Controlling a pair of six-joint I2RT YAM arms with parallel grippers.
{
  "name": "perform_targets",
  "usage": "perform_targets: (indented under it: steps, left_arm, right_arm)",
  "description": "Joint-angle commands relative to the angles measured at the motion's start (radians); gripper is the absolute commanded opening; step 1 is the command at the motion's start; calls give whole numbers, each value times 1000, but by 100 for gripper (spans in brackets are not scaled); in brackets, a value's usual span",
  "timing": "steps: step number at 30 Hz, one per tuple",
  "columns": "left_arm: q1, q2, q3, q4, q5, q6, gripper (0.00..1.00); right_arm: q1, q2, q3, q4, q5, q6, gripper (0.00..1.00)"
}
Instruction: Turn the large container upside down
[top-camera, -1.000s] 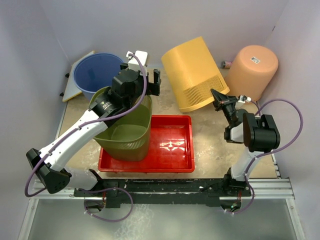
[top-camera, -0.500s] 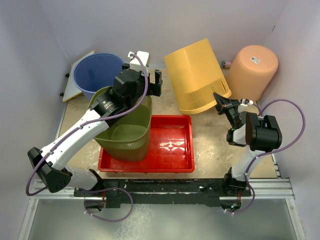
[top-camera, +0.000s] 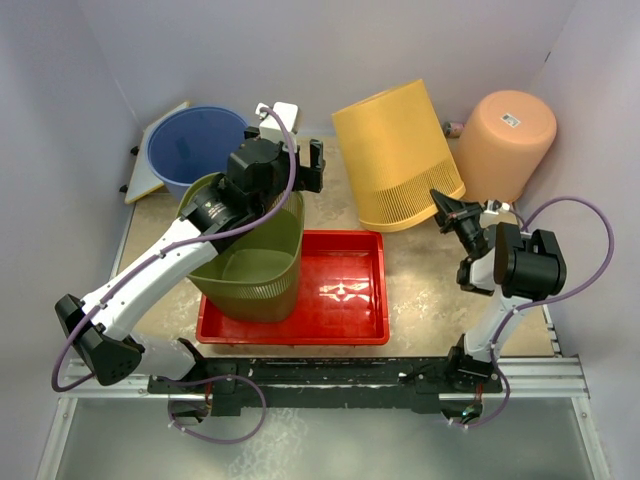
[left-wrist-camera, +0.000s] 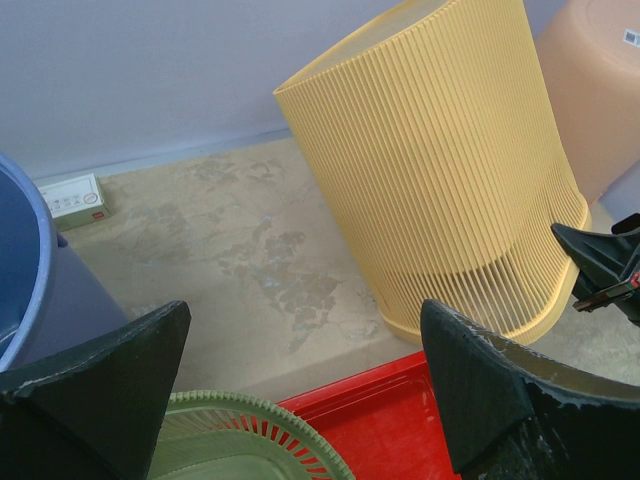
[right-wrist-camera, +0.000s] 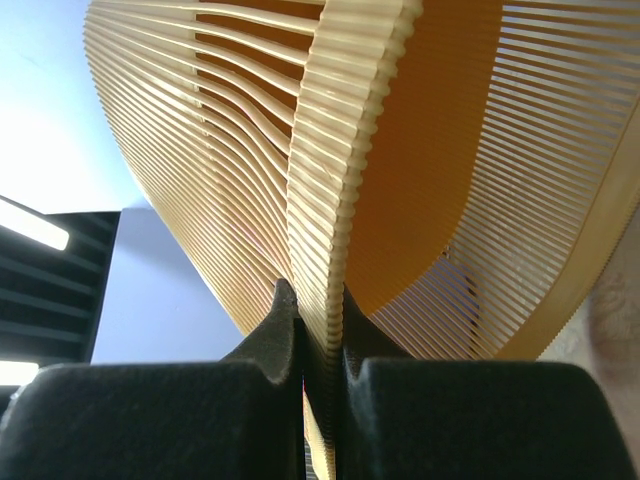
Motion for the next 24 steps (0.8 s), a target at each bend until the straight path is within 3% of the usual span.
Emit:
perform_targets:
  steps: [1,24]
  left_arm:
    - [-1,-13,7,38,8,-14,94]
    - [-1,9,14,44,36,-30,94]
  right_arm:
    - [-9,218,-165,115,-132,-181,4]
    - [-39,245,-185,115,-193,-218,16]
